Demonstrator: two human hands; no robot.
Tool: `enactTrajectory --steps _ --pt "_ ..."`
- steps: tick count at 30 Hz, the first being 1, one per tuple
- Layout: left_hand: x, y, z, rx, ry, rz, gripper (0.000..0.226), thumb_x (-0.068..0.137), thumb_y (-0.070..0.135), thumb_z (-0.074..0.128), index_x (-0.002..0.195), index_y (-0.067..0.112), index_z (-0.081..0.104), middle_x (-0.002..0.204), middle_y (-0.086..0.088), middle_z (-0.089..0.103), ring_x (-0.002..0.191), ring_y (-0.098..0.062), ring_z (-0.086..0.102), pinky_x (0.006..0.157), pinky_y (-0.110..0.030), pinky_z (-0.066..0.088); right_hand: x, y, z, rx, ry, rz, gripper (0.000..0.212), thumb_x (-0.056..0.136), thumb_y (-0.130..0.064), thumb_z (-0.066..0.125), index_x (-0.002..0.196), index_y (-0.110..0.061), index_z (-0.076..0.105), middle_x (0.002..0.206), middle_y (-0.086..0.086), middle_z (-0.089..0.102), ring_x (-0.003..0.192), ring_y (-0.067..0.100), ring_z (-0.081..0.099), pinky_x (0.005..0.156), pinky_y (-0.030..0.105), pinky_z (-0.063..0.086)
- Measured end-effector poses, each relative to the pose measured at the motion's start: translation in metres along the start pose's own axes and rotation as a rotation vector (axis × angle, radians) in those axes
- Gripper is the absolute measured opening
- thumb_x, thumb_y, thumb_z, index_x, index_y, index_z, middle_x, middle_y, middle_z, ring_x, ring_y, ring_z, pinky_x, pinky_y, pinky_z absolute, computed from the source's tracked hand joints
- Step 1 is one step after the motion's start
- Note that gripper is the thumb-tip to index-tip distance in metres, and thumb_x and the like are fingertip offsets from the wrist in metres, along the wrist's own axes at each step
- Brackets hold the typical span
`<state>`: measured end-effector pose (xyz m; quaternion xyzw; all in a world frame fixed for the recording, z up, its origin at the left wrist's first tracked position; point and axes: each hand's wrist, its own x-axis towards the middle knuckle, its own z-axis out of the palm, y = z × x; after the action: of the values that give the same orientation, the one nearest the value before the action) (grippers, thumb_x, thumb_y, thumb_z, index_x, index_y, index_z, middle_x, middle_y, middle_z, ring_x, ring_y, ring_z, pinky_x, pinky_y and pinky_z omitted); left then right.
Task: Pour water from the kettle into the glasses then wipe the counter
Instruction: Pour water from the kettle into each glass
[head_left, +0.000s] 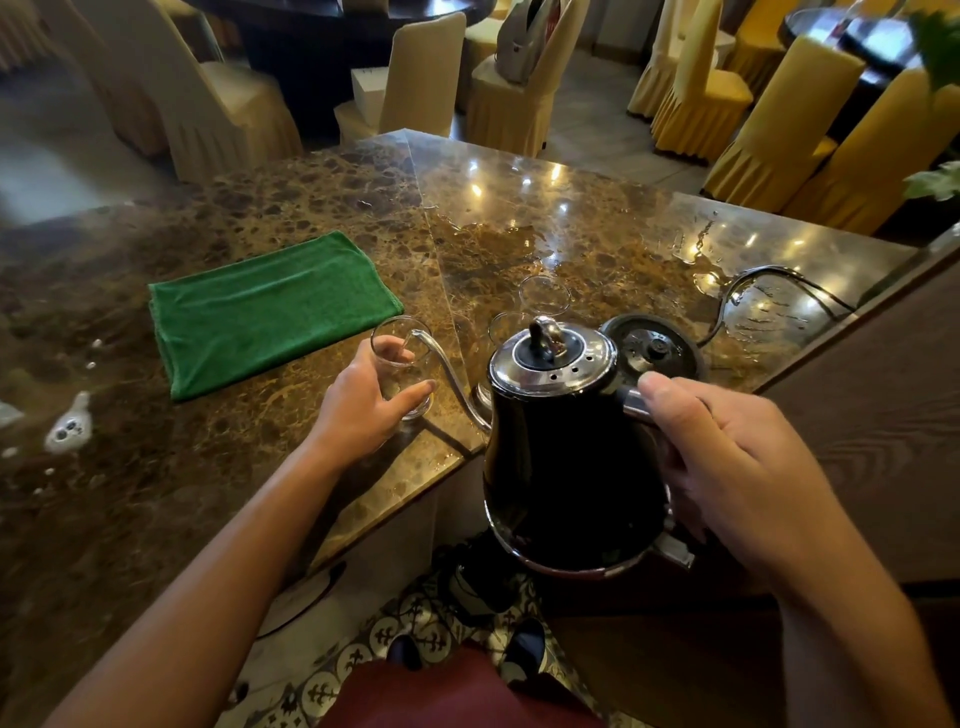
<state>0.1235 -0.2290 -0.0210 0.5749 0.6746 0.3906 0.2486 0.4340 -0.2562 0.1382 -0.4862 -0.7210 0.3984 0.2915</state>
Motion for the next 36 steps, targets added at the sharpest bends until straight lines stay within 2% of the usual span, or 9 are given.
enactTrajectory --steps 7,12,15,16,19,21,25,31,36 --pt "0.000 0.001 0.000 0.001 -0.010 -0.002 0.061 0.081 0.047 0.076 0.127 0.016 0.050 0.109 0.019 0.060 0.099 -0.022 0.066 0.095 -0.042 0.052 -0.011 0.025 0.016 0.191 0.089 0.081 0.065 0.099 -0.054 0.049 0.073 0.005 0.049 0.060 0.024 0.042 0.049 0.026 0.038 0.049 0.039 0.031" --pt "-0.001 0.002 -0.001 -0.003 0.004 -0.008 0.067 0.077 0.054 0.073 0.127 0.016 0.050 0.111 0.015 0.061 0.096 -0.031 0.066 0.093 -0.044 0.053 -0.016 0.028 0.032 0.285 0.160 0.100 0.062 0.095 -0.054 0.053 0.072 0.003 0.046 0.057 0.015 0.043 0.049 0.026 0.039 0.049 0.037 0.033" --pt "-0.001 0.002 -0.003 -0.014 -0.008 0.000 0.067 0.077 0.054 0.072 0.128 0.016 0.050 0.111 0.017 0.061 0.096 -0.029 0.066 0.093 -0.043 0.053 -0.022 0.033 0.038 0.393 0.205 0.111 0.065 0.093 -0.054 0.061 0.080 0.009 0.053 0.071 0.033 0.051 0.059 0.045 0.048 0.054 0.053 0.044" --pt "0.000 0.001 -0.003 -0.016 -0.013 0.005 0.067 0.077 0.054 0.073 0.128 0.016 0.050 0.111 0.018 0.060 0.096 -0.027 0.066 0.093 -0.043 0.053 -0.024 0.033 0.038 0.431 0.227 0.124 0.063 0.093 -0.053 0.064 0.083 0.009 0.057 0.075 0.036 0.055 0.064 0.046 0.054 0.058 0.052 0.048" --pt "0.001 -0.003 -0.001 -0.023 -0.012 0.016 0.065 0.078 0.051 0.074 0.128 0.016 0.051 0.111 0.020 0.060 0.097 -0.016 0.065 0.095 -0.042 0.052 -0.029 0.031 0.033 0.585 0.312 0.183 0.050 0.089 -0.046 0.058 0.070 0.000 0.060 0.058 0.010 0.059 0.053 0.019 0.057 0.049 0.024 0.046" --pt "0.002 -0.006 0.001 -0.009 -0.004 0.008 0.062 0.079 0.049 0.075 0.126 0.017 0.051 0.111 0.017 0.062 0.092 -0.022 0.066 0.091 -0.044 0.052 -0.034 0.030 0.029 0.642 0.361 0.203 0.044 0.088 -0.043 0.053 0.059 -0.010 0.055 0.046 -0.004 0.049 0.039 0.008 0.046 0.041 0.017 0.038" --pt "0.003 -0.008 0.004 0.042 0.019 0.023 0.059 0.078 0.049 0.076 0.123 0.020 0.051 0.112 0.008 0.065 0.087 -0.027 0.068 0.085 -0.042 0.051 -0.041 0.032 0.016 0.659 0.472 0.164 0.041 0.091 -0.042 0.062 0.055 -0.021 0.057 0.045 -0.005 0.044 0.037 0.011 0.040 0.041 0.018 0.032" --pt "0.002 -0.010 0.007 0.047 0.036 0.030 0.057 0.080 0.044 0.078 0.124 0.020 0.051 0.110 0.007 0.064 0.084 -0.031 0.067 0.081 -0.041 0.053 -0.043 0.031 -0.008 0.661 0.674 0.113 0.051 0.102 -0.025 0.044 0.058 -0.025 0.069 0.054 -0.011 0.060 0.051 0.002 0.060 0.047 0.014 0.045" --pt "0.002 -0.010 0.009 0.022 0.035 0.048 0.060 0.077 0.047 0.074 0.124 0.020 0.050 0.113 0.002 0.064 0.083 -0.030 0.067 0.074 -0.031 0.047 -0.029 0.042 -0.023 0.608 0.750 0.138 0.043 0.101 -0.039 0.049 0.065 -0.015 0.048 0.043 -0.006 0.038 0.035 0.013 0.033 0.041 0.024 0.022"
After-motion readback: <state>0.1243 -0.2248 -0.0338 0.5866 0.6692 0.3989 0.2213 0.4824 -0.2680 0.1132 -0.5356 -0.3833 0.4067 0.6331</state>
